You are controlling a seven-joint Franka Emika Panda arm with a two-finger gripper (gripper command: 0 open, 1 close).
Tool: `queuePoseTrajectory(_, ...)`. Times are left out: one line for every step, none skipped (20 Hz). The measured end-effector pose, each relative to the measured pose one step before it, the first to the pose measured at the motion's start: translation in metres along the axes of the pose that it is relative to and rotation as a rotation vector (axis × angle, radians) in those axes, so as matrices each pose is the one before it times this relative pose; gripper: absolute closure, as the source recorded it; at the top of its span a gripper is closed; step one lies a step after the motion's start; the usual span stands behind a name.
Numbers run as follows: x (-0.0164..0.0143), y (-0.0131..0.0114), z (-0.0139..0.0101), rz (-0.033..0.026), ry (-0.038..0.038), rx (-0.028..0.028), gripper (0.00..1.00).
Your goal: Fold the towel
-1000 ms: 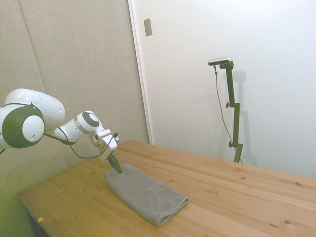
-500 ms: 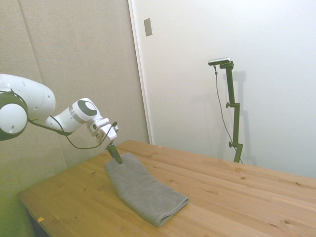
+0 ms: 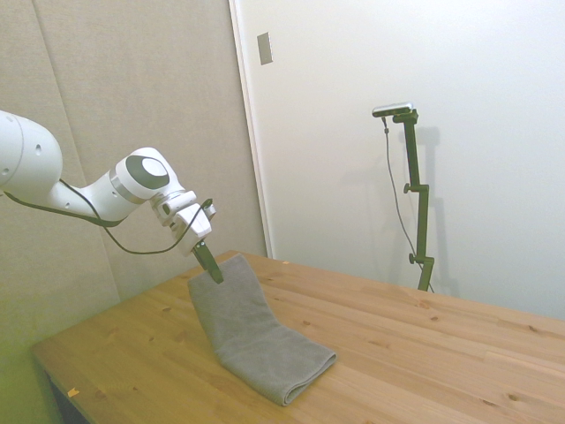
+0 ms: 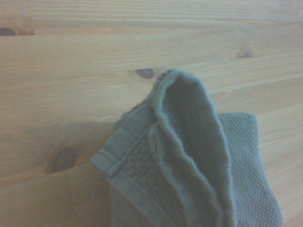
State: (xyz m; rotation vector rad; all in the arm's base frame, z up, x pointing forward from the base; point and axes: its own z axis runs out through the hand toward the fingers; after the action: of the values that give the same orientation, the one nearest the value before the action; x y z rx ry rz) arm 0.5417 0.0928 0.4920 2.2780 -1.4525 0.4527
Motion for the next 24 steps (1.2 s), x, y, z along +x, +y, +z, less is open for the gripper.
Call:
queuePoseTrajectory(0.01431, 0.00599, 0.00569, 0.00935, -0.02359, 0.01155, 1.0)
queuePoseTrajectory(0.01508, 0.00539, 0.00576, 0.01037, -0.02057, 0.01273, 1.0)
queuePoseTrajectory(0.01444, 0.00518, 0.00571, 0.01173, -0.01328, 0.00725, 1.0)
queuePoseTrajectory(0.01344, 0.00506, 0.00594, 0.00895, -0.00901, 0.00159, 1.0)
queuePoseTrajectory(0.01185, 0.00467, 0.00511, 0.01051, -0.01077, 0.00121, 1.0)
queuePoseTrajectory(0.00965, 0.00368, 0.00385, 0.00665, -0.0089, 0.00165, 1.0)
queuePoseTrajectory(0.0095, 0.00388, 0.00351, 0.00896, -0.00733, 0.00089, 1.0)
queuePoseTrajectory(0.00829, 0.00376, 0.00347, 0.00818, -0.00598, -0.00271, 1.0)
queuePoseTrajectory(0.01036, 0.00514, 0.00618, 0.00702, -0.00555, -0.00266, 1.0)
queuePoseTrajectory(0.00699, 0.00468, 0.00682, 0.00682, -0.00618, -0.00371, 1.0)
queuePoseTrajectory(0.00581, 0.00465, 0.0079, 0.00613, -0.00589, -0.00613, 1.0)
queuePoseTrajectory(0.00537, 0.00474, 0.0074, 0.00515, -0.00553, -0.00586, 1.0)
queuePoseTrajectory(0.00481, 0.00437, 0.00727, 0.00357, -0.00821, -0.0056, 0.0)
queuePoseTrajectory(0.00498, 0.00438, 0.00593, 0.00819, -0.0106, -0.00257, 0.0)
queuePoseTrajectory(0.00594, 0.004, 0.00595, 0.01187, -0.01049, 0.00024, 0.0)
queuePoseTrajectory(0.00605, 0.00321, 0.00398, 0.00993, -0.00856, 0.00191, 0.0)
queuePoseTrajectory(0.00681, 0.00316, 0.00282, 0.00683, -0.00471, -0.00001, 0.0)
queuePoseTrajectory(0.00606, 0.00254, 0.00193, 0.00519, -0.00406, 0.00337, 0.0)
queuePoseTrajectory(0.00478, 0.0021, 0.00145, 0.00434, -0.00745, 0.00415, 0.0)
queuePoseTrajectory(0.00432, 0.00211, 0.00137, 0.0052, -0.00612, 0.00113, 0.0)
queuePoseTrajectory(0.00429, 0.00202, 0.00117, 0.00456, -0.00515, 0.00133, 0.0)
queuePoseTrajectory(0.00368, 0.00167, 0.00083, 0.00174, -0.0053, 0.00209, 0.0)
queuePoseTrajectory(0.00374, 0.00171, 0.00103, 0.00035, -0.00231, 0.00179, 0.0)
queuePoseTrajectory(0.00348, 0.00163, 0.00122, 0.00057, -0.00045, 0.00048, 0.0)
